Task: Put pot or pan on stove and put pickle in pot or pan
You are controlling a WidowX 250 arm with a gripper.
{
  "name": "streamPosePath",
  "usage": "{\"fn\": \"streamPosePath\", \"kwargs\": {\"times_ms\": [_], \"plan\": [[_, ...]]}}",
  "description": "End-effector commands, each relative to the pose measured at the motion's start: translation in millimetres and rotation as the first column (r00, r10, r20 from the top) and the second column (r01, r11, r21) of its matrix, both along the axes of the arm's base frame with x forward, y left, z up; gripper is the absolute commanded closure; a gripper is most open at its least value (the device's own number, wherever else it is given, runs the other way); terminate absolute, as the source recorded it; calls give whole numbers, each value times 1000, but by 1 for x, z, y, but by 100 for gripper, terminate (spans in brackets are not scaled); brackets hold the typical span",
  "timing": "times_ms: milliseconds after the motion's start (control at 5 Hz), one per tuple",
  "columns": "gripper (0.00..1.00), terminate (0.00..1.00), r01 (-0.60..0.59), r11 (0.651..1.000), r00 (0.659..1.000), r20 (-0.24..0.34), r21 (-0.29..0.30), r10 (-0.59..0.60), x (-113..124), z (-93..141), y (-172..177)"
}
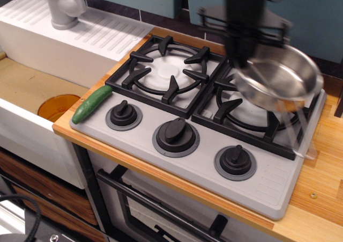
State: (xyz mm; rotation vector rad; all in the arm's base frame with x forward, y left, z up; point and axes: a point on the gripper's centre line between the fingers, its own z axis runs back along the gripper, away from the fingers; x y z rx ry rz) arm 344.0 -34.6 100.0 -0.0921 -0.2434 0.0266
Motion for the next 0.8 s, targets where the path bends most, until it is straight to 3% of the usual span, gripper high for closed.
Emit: {"fn": "streamPosePath", "kwargs": {"times_ms": [0, 600], "plan": [[100, 0, 56, 998, 991, 122, 5, -56, 24, 22, 40], [100, 0, 108, 994, 983, 152, -1, -106, 39, 5, 109]]}}
